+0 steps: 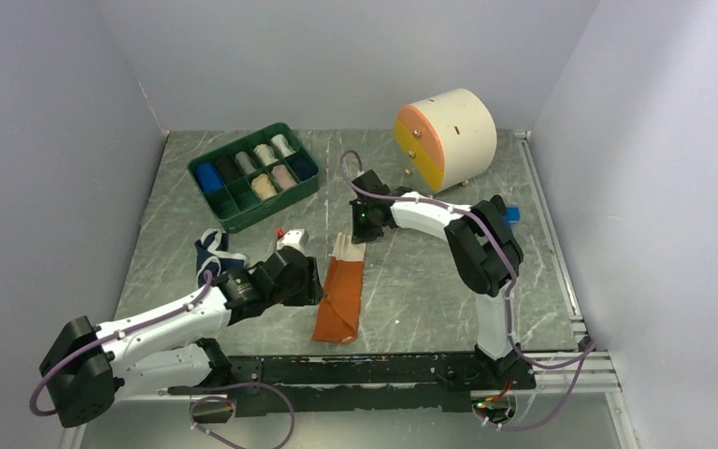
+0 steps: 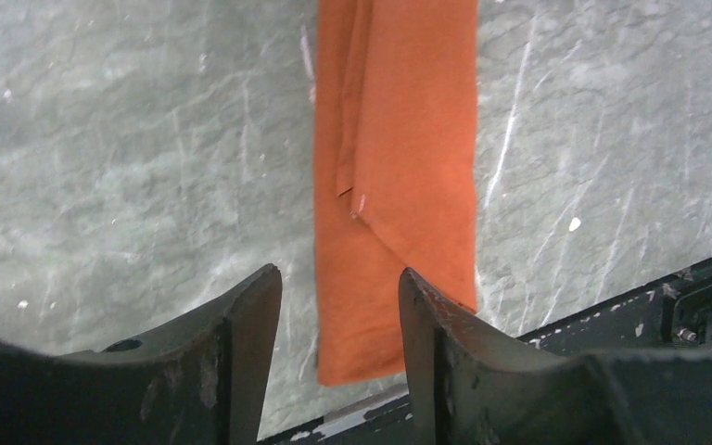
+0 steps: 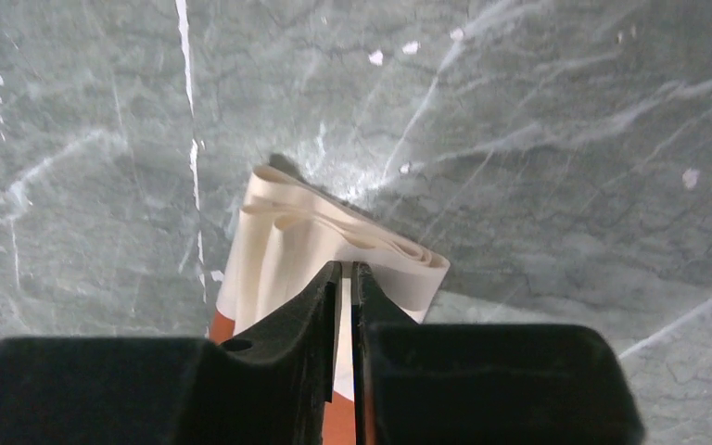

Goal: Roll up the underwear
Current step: Fold the underwear at the center of the board.

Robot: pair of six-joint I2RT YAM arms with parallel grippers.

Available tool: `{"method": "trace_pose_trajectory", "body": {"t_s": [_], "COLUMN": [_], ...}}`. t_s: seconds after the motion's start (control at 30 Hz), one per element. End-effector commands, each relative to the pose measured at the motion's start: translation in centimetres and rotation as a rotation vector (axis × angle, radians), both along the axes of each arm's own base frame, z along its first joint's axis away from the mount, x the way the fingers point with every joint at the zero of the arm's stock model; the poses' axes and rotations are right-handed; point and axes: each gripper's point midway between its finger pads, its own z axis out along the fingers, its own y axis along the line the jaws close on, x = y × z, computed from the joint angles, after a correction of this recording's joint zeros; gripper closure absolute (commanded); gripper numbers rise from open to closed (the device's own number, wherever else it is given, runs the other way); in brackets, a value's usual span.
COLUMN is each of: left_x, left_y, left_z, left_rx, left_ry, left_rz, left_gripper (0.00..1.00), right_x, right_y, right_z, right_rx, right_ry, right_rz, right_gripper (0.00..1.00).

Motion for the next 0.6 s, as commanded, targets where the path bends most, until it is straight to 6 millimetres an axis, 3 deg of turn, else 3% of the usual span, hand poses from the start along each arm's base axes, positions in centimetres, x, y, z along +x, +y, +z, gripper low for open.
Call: {"method": "trace_pose_trajectory", "body": {"t_s": [0.0,0.13,0.23,0.43,0.57], "left_x": [-0.7,-1.2,-1.4,-1.6,-1.7], "left_y": [1.9,2.9,3.5,3.7,3.4], "left_z": [-0.6,-0.8,-0.8,-1.1,-1.3], "left_rx": [0.023,0.036,0.039,0.049,0.032], "left_ry": [0.026,0.032,0.024,0.035,0.054], "left_rz": [0.064,0.088,0.102,0.100,0.089], "left_gripper": [0.45,0.43,0.40,0.37,0.35], "right_x": [2.3,2.5,1.5,-1.6,-2.1], "right_y": [0.3,0.0,0.7,2.5,3.0], "right_z": [1.3,4.1,5.4,3.9,2.0], "right_rx": [-0.026,-0.021,0.048,0.104,0.092], "right_ry": [-0.063,-0.119,-0.133,-0.075,-0.029], "right_rz": [-0.006,-0.004,0.019,0.083,0.112], "right_gripper": [0.86,0.83,0.81,0.81,0.81]}}
